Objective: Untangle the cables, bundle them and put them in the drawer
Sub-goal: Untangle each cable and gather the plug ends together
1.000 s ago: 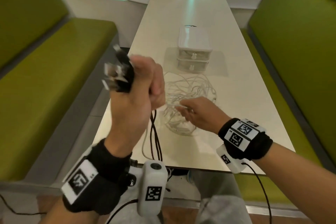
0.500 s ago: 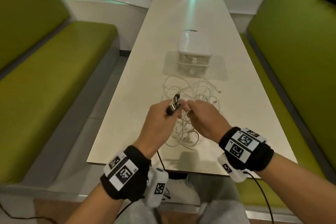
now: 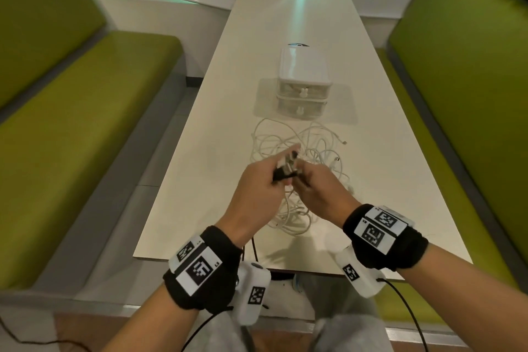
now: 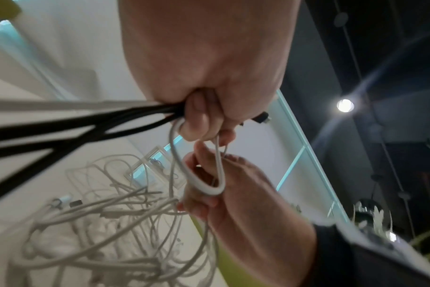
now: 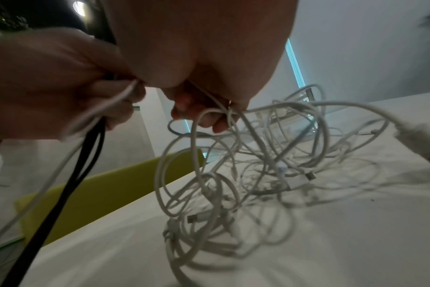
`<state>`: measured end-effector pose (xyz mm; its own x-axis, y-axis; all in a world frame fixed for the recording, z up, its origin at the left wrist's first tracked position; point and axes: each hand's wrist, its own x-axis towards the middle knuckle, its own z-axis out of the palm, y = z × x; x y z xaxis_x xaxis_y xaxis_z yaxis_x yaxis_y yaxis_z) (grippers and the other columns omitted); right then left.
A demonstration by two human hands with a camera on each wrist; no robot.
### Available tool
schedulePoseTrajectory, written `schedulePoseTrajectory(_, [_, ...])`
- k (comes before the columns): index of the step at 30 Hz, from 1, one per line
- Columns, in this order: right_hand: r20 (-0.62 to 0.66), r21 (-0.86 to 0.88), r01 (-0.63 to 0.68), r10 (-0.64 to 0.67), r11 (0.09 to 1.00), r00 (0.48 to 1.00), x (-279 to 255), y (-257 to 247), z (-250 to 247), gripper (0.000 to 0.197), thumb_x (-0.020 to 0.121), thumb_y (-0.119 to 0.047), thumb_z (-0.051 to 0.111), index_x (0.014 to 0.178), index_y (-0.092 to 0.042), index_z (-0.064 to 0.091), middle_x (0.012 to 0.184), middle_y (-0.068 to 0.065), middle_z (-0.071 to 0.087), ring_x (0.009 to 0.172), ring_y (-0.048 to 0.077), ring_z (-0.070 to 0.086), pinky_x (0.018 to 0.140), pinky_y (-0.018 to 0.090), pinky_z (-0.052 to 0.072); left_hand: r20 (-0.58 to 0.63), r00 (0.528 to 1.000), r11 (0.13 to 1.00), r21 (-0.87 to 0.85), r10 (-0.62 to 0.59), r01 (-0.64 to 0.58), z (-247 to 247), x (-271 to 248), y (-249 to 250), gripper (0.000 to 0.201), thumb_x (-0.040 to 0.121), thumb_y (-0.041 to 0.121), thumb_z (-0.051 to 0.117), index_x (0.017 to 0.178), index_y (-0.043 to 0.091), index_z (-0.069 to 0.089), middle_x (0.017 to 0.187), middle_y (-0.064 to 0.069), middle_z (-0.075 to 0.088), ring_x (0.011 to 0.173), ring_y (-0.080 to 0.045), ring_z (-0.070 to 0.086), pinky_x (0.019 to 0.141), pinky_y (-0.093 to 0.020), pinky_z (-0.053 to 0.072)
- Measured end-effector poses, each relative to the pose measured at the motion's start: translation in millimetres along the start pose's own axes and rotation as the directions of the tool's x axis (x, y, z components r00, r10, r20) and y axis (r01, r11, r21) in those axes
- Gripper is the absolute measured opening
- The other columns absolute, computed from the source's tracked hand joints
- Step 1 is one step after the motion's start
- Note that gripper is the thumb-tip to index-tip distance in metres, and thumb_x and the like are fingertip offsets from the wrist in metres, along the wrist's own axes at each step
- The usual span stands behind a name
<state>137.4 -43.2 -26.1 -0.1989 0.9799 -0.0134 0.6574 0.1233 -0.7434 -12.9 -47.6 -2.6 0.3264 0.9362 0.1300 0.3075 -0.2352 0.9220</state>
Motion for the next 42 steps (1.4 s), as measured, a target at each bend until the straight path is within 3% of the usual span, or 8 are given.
schedulePoseTrajectory(4, [-0.086, -0.041, 0.112, -0.115, 0.993, 0.99, -3.9, -0.2, 0.4, 0.033, 0.095, -0.051, 0.029, 0.07, -0.034, 0.042, 0.056, -0.009, 0.047, 0.048, 0.005, 0.043, 0.052, 0.022, 0.033, -0.099, 0.992, 0.933, -0.344, 0.073, -0.103, -15.0, -2.8, 21.6, 0.032, 0.096, 0.0, 0.049, 0.114, 0.02, 0.066, 0.084, 0.01, 0.063, 0.064, -0.022, 0.044, 0.064, -0.009, 0.041])
schedulePoseTrajectory(10, [-0.153, -0.027, 0.118, -0.121, 0.993, 0.981, -1.5, 8.1, 4.4, 0.037, 0.1, -0.043, 0.032, 0.076, -0.021, 0.048, 0.069, -0.002, 0.06, 0.066, 0.019, 0.058, 0.066, 0.036, 0.047, -0.215, 0.917, 0.728, -0.56, 0.335, -0.397, -42.8, -5.6, 78.1, 0.026, 0.103, 0.016, 0.041, 0.119, 0.019, 0.061, 0.065, 0.009, 0.046, 0.044, -0.002, 0.026, 0.039, -0.018, 0.022])
schedulePoseTrajectory(14, [-0.114, 0.003, 0.068, -0.067, 0.998, 0.991, -2.0, 8.7, 1.1, 0.039, 0.101, -0.045, 0.029, 0.077, -0.023, 0.05, 0.066, -0.011, 0.056, 0.062, 0.003, 0.054, 0.061, 0.021, 0.042, -0.265, 0.92, 0.729, -0.562, 0.289, -0.391, -41.4, 2.9, 76.1, 0.026, 0.103, 0.011, 0.038, 0.109, 0.017, 0.062, 0.07, 0.005, 0.049, 0.044, -0.001, 0.029, 0.04, -0.017, 0.025])
schedulePoseTrajectory(18, [-0.053, -0.128, 0.007, -0.014, 0.992, 0.998, -2.8, 3.6, -3.2, 0.04, 0.103, -0.043, 0.026, 0.081, -0.019, 0.049, 0.057, -0.012, 0.049, 0.055, 0.001, 0.052, 0.055, 0.017, 0.036, -0.163, 0.935, 0.943, 0.163, 0.314, -0.289, -37.3, 14.5, 48.4, 0.043, 0.087, -0.009, 0.048, 0.102, 0.027, 0.065, 0.103, 0.005, 0.065, 0.079, -0.008, 0.059, 0.075, -0.025, 0.052])
schedulePoseTrajectory(21, [-0.009, -0.298, -0.003, 0.0, 0.954, 1.0, 0.1, 1.3, -6.0, 0.04, 0.102, -0.047, 0.021, 0.08, -0.021, 0.042, 0.065, 0.002, 0.056, 0.063, 0.021, 0.054, 0.063, 0.036, 0.042, -0.137, 0.969, 0.782, 0.618, 0.208, -0.08, -35.5, 17.1, 30.9, 0.05, 0.084, -0.005, 0.052, 0.124, 0.025, 0.061, 0.129, 0.002, 0.054, 0.096, -0.026, 0.063, 0.078, -0.033, 0.048])
schedulePoseTrajectory(30, [0.008, -0.224, 0.007, -0.005, 0.974, 1.0, -0.4, -5.0, -13.3, 0.024, 0.094, -0.005, 0.043, 0.091, 0.005, 0.065, 0.091, 0.026, 0.066, 0.083, 0.04, 0.063, 0.073, 0.048, 0.051, 0.205, 0.888, 0.697, 0.558, 0.41, -0.451, -8.4, 8.1, 40.6, 0.082, 0.078, 0.0, 0.046, 0.152, 0.028, 0.024, 0.155, 0.01, 0.03, 0.084, -0.025, 0.068, 0.062, -0.033, 0.054])
schedulePoseTrajectory(33, [-0.04, -0.246, 0.001, -0.011, 0.969, 0.999, 4.3, -5.7, -14.1, 0.022, 0.089, 0.002, 0.045, 0.076, -0.014, 0.054, 0.076, 0.012, 0.06, 0.069, 0.034, 0.059, 0.062, 0.042, 0.048, 0.301, 0.927, 0.643, 0.669, 0.223, -0.372, -2.9, 14.6, 32.0, 0.071, 0.084, 0.002, 0.046, 0.149, 0.027, 0.032, 0.147, 0.007, 0.039, 0.087, -0.028, 0.065, 0.07, -0.04, 0.053])
schedulePoseTrajectory(42, [-0.017, -0.373, 0.119, -0.135, 0.92, 0.991, 0.4, 16.3, -3.7, 0.033, 0.1, -0.037, 0.041, 0.084, -0.013, 0.056, 0.053, -0.006, 0.045, 0.046, 0.014, 0.043, 0.047, 0.024, 0.027, 0.288, 0.958, 0.578, 0.781, 0.002, -0.236, -18.6, 38.9, 16.7, 0.014, 0.089, 0.014, 0.052, 0.076, 0.016, 0.047, 0.083, 0.0, 0.045, 0.08, -0.025, 0.053, 0.065, -0.03, 0.03])
